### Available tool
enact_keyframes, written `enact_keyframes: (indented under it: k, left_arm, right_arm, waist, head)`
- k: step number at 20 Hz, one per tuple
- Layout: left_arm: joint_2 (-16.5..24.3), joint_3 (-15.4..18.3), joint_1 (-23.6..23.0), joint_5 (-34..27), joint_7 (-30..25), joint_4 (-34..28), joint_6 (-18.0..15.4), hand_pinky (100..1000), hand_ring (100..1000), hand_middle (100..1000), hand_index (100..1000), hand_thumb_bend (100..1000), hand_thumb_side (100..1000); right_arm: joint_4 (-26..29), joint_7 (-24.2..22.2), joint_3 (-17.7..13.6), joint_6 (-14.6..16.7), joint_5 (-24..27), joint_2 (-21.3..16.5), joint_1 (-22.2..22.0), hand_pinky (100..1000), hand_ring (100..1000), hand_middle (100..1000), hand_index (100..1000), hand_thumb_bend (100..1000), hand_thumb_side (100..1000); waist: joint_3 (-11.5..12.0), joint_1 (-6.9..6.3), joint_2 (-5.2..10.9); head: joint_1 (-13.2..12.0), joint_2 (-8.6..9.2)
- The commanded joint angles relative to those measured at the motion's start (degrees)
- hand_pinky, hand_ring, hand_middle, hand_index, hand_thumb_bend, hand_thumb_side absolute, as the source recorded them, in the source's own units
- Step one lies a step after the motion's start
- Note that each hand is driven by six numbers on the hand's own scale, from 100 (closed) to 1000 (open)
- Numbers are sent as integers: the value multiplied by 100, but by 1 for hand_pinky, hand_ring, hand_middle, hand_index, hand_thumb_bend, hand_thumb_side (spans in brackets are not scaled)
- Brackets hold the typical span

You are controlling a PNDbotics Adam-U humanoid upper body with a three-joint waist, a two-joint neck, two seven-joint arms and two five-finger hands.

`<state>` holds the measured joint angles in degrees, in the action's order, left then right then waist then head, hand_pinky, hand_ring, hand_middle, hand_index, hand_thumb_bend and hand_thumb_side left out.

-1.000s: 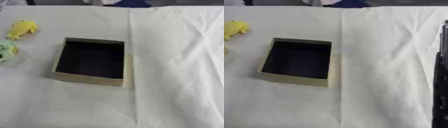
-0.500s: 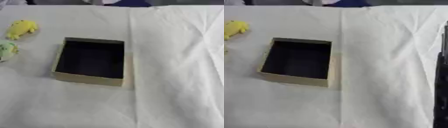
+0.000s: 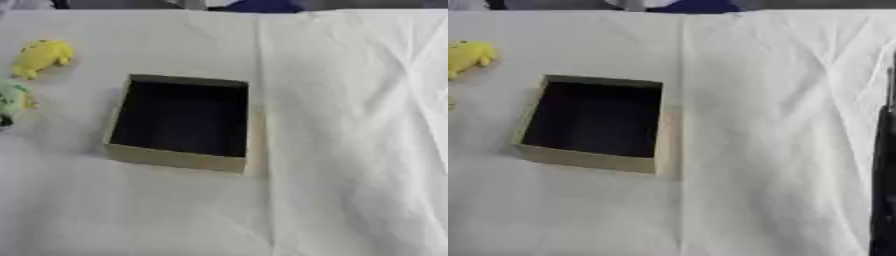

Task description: Pick up objects on the table and place them in the box.

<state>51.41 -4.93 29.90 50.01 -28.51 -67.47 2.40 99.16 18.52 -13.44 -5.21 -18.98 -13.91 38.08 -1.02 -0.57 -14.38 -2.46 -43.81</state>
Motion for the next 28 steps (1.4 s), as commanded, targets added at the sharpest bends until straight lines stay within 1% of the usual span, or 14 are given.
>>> enact_keyframes:
  k: [1, 4, 5, 6, 7, 8, 9, 10, 12, 14, 20, 22, 25, 28]
  left_arm:
    - [136, -2, 119, 84, -137, 68, -62, 760, 829, 829, 879, 641, 345]
    - [102, -15, 124, 100, -242, 125, -86, 681, 763, 781, 835, 616, 323]
    - [96, -13, 124, 89, -253, 131, -81, 645, 733, 765, 823, 596, 325]
    - [91, -6, 124, 68, -245, 125, -72, 625, 717, 752, 811, 567, 299]
    - [91, 0, 120, 38, -229, 107, -60, 617, 711, 747, 807, 554, 294]
    - [92, 6, 115, -8, -213, 71, -49, 594, 690, 729, 791, 507, 279]
    - [97, 10, 108, -69, -203, 22, -43, 587, 685, 724, 787, 486, 272]
    - [105, 15, 100, -140, -201, -36, -37, 575, 676, 720, 786, 431, 255]
    - [115, 40, 92, -308, -213, -213, -42, 566, 672, 720, 790, 363, 238]
    - [146, 62, 81, -485, -250, -449, -52, 576, 682, 732, 801, 321, 232]
    - [187, 120, 127, -979, -330, -1204, -13, 554, 665, 730, 808, 119, 202]
    - [190, 68, 216, -1171, -323, -1474, -30, 554, 664, 730, 809, 113, 197]
    - [232, -115, 416, -1553, -398, -2035, 20, 551, 660, 724, 806, 128, 188]
    - [189, -301, 643, -1688, -513, -2573, 84, 544, 654, 720, 804, 131, 178]
  right_arm:
    - [93, 14, -44, 21, 38, -131, 75, 790, 922, 525, 772, 100, 878]
    - [96, 23, -54, 20, 55, -137, 64, 790, 923, 525, 772, 100, 879]
    - [96, 25, -57, 20, 59, -139, 62, 790, 923, 525, 772, 100, 879]
    - [94, 26, -59, 20, 63, -142, 59, 790, 923, 525, 771, 100, 879]
    - [90, 27, -62, 19, 67, -146, 56, 790, 923, 525, 771, 100, 879]
    - [83, 28, -65, 17, 72, -152, 51, 790, 924, 524, 771, 100, 878]
    - [78, 29, -67, 17, 77, -158, 47, 790, 923, 524, 771, 100, 879]
    - [73, 30, -70, 16, 80, -163, 42, 790, 923, 524, 771, 100, 879]
    - [69, 29, -73, 18, 86, -171, 30, 790, 922, 524, 771, 100, 879]
    - [61, 28, -76, 19, 92, -184, 19, 790, 923, 524, 771, 100, 878]
    - [61, 30, -85, 24, 93, -201, -6, 791, 922, 525, 772, 100, 880]
    - [78, 24, -78, 29, 77, -189, -5, 791, 922, 526, 772, 100, 881]
    - [119, 2, -53, 37, 29, -149, 4, 791, 921, 527, 773, 100, 881]
    - [138, -24, -33, 32, -13, -118, 17, 791, 921, 527, 773, 100, 881]
  waist:
    - [-4, -19, 83]
    - [-12, -21, 80]
    - [-13, -21, 81]
    - [-14, -21, 82]
    - [-14, -21, 83]
    - [-13, -22, 86]
    - [-11, -23, 89]
    - [-9, -25, 92]
    - [-1, -31, 100]
    - [9, -39, 109]
    - [24, -58, 130]
    - [26, -62, 140]
    - [31, -66, 155]
    - [30, -59, 167]
  head:
    - [-31, 4]
    - [-38, 1]
    - [-36, -2]
    - [-33, -5]
    - [-28, -6]
    - [-21, -8]
    - [-15, -8]
    - [-8, -8]
    - [10, -11]
    - [21, -19]
    - [51, -31]
    - [68, -31]
    - [79, -31]
    - [153, -31]
